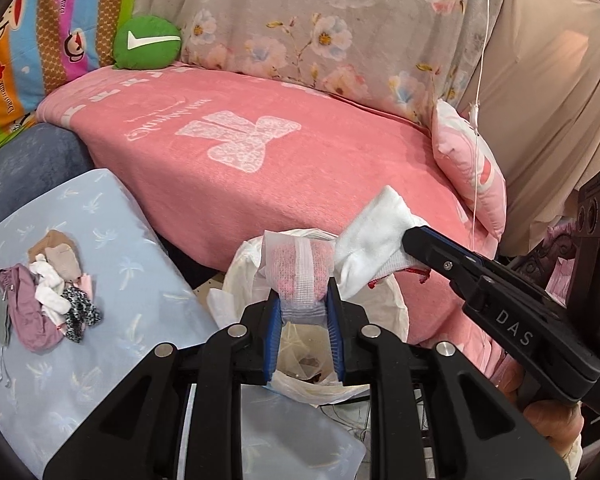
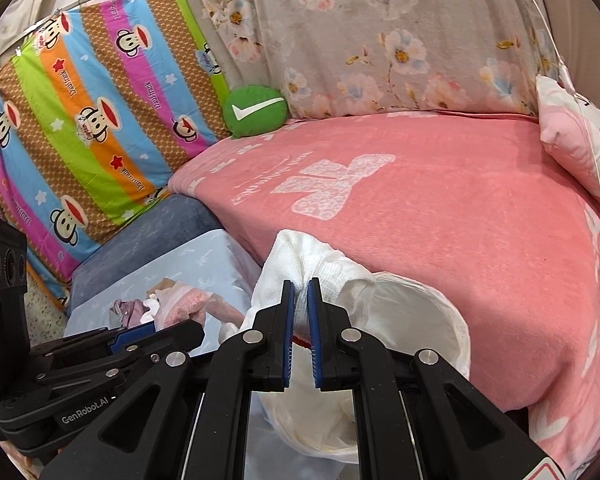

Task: Collect trash
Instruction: 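Open both grippers to drop the socks into the bin, then move both grippers back to the clothes pile, then grasp the grey-green drawstring pouch with the left gripper while the right grasps the leopard-print scrunchie, then carry the pouch and leopard scrunchie over the trash bin with both grippers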

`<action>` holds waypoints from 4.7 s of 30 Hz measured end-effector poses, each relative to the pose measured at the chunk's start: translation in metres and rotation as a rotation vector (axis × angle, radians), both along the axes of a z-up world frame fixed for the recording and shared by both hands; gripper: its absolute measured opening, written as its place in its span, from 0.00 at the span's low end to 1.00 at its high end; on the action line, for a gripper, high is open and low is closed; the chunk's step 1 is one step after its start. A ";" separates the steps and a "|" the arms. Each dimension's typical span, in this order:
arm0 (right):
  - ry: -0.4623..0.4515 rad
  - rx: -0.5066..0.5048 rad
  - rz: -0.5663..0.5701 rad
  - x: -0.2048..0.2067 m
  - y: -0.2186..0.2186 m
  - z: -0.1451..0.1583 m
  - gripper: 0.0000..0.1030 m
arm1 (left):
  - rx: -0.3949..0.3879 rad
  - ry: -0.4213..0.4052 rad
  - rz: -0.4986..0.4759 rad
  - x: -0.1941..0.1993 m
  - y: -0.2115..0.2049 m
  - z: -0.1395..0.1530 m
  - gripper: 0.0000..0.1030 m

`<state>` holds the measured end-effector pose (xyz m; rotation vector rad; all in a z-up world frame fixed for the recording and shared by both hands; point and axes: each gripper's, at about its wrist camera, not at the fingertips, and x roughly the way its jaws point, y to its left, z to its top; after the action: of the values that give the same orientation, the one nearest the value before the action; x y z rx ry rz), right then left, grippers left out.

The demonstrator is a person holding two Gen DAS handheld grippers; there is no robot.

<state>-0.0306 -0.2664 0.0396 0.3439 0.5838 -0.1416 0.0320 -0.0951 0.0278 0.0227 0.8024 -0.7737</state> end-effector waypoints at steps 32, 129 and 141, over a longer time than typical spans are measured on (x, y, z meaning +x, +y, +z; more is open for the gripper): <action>0.010 0.005 -0.007 -0.016 -0.007 -0.007 0.20 | 0.001 -0.011 0.048 -0.007 -0.003 -0.004 0.53; 0.213 0.003 0.336 0.149 0.222 -0.101 0.03 | 0.057 0.070 0.522 0.083 0.247 -0.068 0.17; 0.085 -0.002 0.277 0.093 0.163 -0.037 0.03 | 0.010 0.008 0.374 0.043 0.161 -0.031 0.17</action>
<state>0.0621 -0.1036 0.0031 0.2533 0.7090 0.1103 0.0746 0.0660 -0.0036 -0.1190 0.7886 -0.4162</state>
